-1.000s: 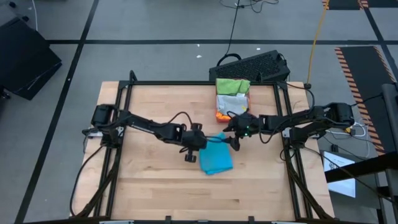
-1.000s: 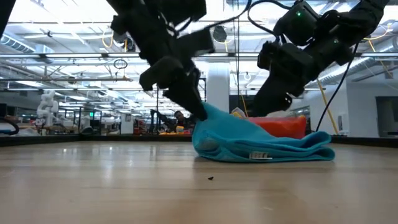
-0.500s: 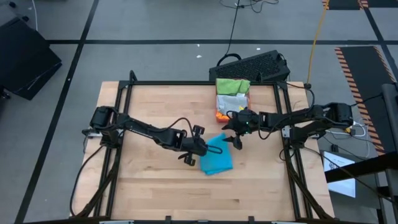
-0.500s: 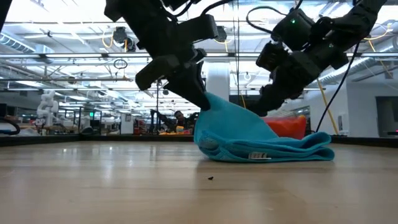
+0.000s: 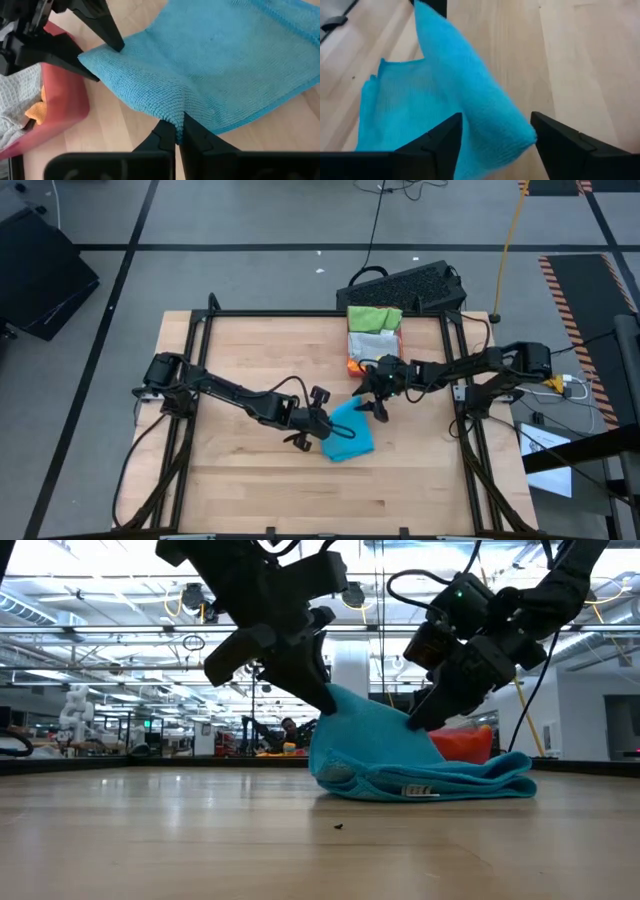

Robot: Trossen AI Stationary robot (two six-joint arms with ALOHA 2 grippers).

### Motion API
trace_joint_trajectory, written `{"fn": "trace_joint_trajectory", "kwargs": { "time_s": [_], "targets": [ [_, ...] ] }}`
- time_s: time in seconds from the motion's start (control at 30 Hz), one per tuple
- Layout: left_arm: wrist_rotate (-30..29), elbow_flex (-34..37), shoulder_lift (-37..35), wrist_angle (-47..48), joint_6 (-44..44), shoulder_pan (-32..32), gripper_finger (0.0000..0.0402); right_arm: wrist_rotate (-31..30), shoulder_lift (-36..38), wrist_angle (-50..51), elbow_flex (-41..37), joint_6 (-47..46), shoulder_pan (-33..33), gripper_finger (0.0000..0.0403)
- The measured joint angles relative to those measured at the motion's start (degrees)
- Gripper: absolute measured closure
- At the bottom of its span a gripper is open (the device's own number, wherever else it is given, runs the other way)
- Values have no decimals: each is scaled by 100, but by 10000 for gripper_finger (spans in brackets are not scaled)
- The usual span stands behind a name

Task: Fold microfiber towels
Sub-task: Fold the blue microfiber cloth

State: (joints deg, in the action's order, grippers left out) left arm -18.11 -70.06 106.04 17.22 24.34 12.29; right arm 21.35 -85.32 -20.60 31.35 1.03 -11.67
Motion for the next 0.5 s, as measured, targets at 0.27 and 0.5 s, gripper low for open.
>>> {"fn": "trace_joint_trajectory", "kwargs": {
  "time_s": [0.27, 0.5],
  "targets": [
    [-124, -1, 0, 174, -48, -30, 389, 16, 13, -15, 0, -11, 1, 308],
    [-325, -2, 0, 490, -387, -173, 391, -40, 581, 212, 0, -237, 41, 394]
  ]
}}
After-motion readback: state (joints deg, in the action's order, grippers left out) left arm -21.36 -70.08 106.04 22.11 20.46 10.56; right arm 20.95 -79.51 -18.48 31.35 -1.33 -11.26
